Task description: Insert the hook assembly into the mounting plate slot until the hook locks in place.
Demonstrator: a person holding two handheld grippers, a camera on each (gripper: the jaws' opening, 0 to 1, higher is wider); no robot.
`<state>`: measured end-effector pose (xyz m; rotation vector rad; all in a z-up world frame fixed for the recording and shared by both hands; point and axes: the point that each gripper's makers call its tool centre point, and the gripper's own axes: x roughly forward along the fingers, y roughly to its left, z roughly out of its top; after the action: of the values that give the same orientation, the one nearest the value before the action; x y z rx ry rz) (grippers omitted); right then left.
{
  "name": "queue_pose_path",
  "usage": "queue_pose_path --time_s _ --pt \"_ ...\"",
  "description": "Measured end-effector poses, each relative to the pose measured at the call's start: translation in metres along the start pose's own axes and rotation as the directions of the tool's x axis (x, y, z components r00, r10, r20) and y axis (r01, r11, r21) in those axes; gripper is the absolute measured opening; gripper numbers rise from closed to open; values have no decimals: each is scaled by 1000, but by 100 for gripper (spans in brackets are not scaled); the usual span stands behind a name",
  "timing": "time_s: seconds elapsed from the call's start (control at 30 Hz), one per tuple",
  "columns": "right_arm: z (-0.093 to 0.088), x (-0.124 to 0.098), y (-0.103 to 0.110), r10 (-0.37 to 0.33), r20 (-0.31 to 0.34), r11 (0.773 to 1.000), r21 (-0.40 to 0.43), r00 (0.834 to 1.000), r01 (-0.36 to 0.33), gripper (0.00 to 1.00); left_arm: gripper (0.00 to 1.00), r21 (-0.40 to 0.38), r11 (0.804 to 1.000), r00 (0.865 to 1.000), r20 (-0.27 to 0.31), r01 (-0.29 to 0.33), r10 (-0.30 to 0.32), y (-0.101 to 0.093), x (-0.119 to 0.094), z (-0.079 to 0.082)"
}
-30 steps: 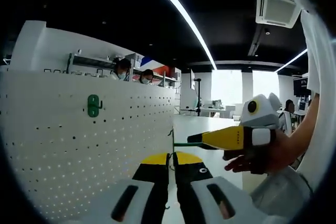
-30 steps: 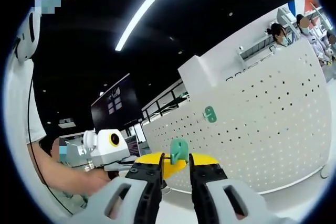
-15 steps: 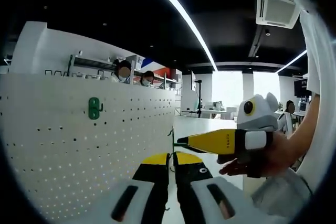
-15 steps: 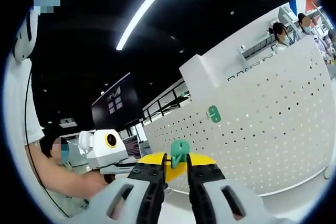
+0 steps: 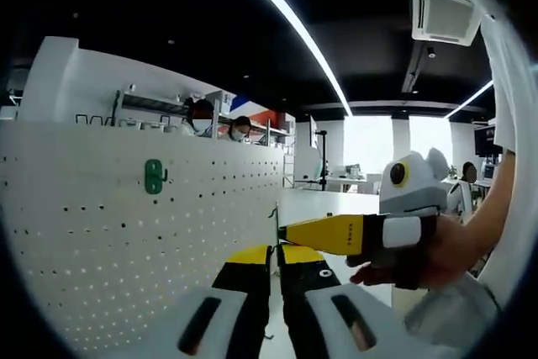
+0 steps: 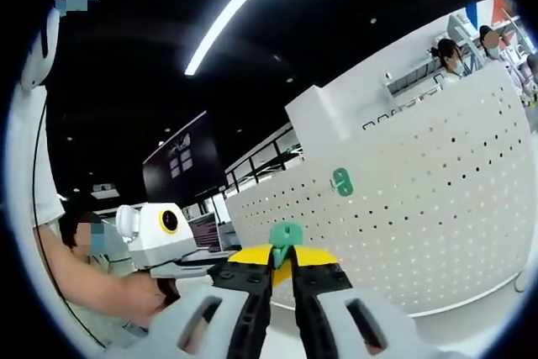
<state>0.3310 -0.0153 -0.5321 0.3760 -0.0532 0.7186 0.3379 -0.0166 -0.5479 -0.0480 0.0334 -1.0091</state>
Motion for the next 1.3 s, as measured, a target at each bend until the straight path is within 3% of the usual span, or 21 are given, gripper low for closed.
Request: queue_pose_path --time_s 0.97,1.3 --pt "0 0 -5 -48 -22 997 -54 999 47 1 5 48 997 998 -14 -53 54 0 1 -2" --pt "-2 0 -5 -48 -30 998 -52 998 47 1 36 75 995 996 -42 -69 73 3 2 -11"
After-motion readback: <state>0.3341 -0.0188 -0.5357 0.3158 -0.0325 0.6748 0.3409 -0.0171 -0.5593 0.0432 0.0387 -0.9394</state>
